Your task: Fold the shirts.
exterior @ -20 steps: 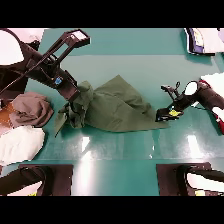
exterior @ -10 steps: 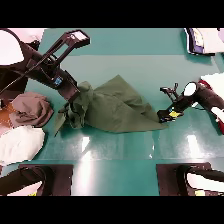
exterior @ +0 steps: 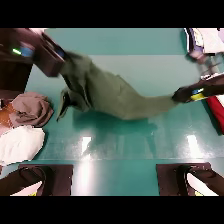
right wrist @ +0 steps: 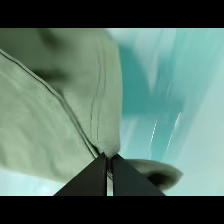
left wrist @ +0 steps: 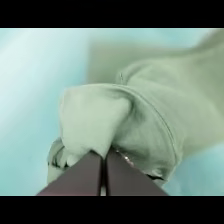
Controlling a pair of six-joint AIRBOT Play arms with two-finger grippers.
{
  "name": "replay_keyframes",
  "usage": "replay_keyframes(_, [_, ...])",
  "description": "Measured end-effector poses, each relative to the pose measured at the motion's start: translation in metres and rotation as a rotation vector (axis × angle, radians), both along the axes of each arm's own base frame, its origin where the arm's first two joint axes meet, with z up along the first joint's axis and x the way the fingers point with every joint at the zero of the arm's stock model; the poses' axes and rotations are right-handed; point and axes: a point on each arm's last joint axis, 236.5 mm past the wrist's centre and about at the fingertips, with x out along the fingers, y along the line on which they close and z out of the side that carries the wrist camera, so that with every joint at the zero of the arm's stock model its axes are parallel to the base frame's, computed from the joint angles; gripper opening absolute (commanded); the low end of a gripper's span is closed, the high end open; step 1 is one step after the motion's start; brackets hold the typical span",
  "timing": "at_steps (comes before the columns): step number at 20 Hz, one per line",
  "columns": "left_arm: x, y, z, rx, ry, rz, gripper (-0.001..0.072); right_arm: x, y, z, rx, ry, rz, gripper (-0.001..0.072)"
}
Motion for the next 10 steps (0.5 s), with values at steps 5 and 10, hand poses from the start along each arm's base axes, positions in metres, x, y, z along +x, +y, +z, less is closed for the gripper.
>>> replay_keyframes(5, [-0.041,0.025,0.096,-0.166,-0.23,0.011,0.003,-0.02,-0.008,0.189,0.079,-0.553,-0.089,0.0013])
replay_keyframes(10, [-0.089,0.053,0.151,-0.3,-0.367,0.019,0.003,-0.076,-0.049,0.303,0.041,-0.884,-0.235,0.0013])
